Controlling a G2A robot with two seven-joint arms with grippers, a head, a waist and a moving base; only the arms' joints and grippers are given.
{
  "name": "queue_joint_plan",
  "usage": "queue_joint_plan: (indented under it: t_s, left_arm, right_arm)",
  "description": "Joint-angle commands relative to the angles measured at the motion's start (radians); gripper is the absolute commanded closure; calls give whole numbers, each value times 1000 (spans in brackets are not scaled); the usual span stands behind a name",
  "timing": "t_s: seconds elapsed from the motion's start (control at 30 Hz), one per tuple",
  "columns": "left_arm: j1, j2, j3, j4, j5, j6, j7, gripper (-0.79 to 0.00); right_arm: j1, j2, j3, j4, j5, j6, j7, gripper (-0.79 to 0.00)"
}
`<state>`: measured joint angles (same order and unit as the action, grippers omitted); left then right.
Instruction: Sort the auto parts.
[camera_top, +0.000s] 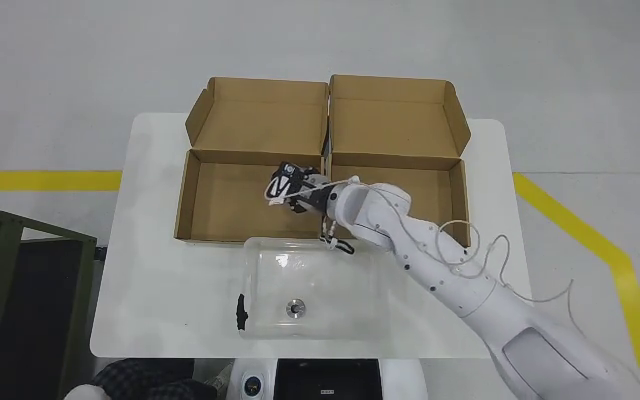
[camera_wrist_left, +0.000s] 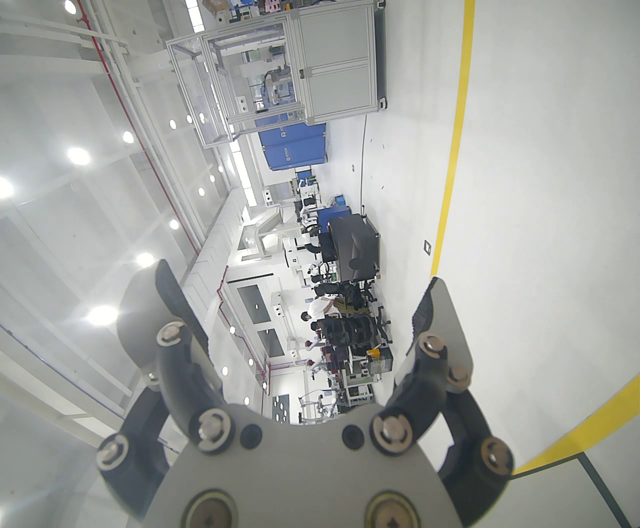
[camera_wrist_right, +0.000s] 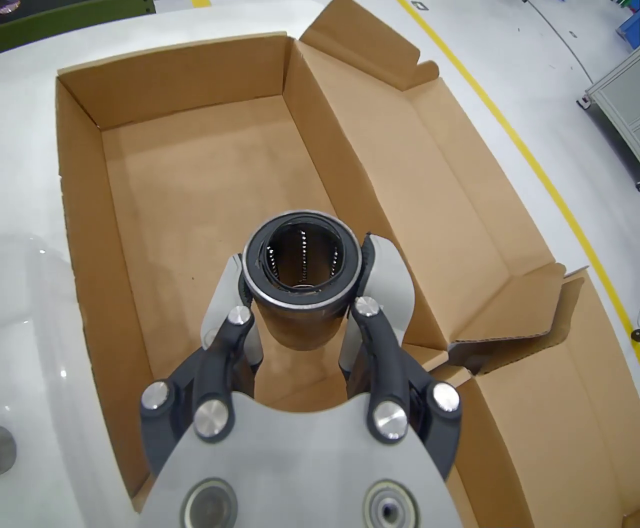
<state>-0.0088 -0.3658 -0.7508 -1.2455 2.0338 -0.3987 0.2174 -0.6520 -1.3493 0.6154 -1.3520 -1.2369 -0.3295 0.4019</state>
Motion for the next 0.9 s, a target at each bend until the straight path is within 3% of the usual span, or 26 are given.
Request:
queue_joint_plan:
  t_s: [0.0, 0.17, 0.43, 0.6, 0.77, 0.87]
  left_arm:
    - [0, 0, 0, 0, 0, 0, 0, -785]
    - [0, 0, 0, 0, 0, 0, 0, -785]
    - [0, 0, 0, 0, 0, 0, 0, -785]
    - [0, 0, 0, 0, 0, 0, 0, -785]
    - [0, 0, 0, 0, 0, 0, 0, -785]
    - [0, 0, 0, 0, 0, 0, 0, -785]
  right_arm:
    - [12, -11, -9, 29, -1, 4, 2, 0]
    - [34, -33, -24, 77, -10, 7, 8, -15]
    - [45, -57, -34, 122, -31, 7, 29, -203]
    - [42, -65, -25, 137, -35, -8, 40, -360]
    - [35, -68, -12, 140, -40, -21, 51, -453]
    - [31, -70, -2, 138, -44, -30, 54, -603]
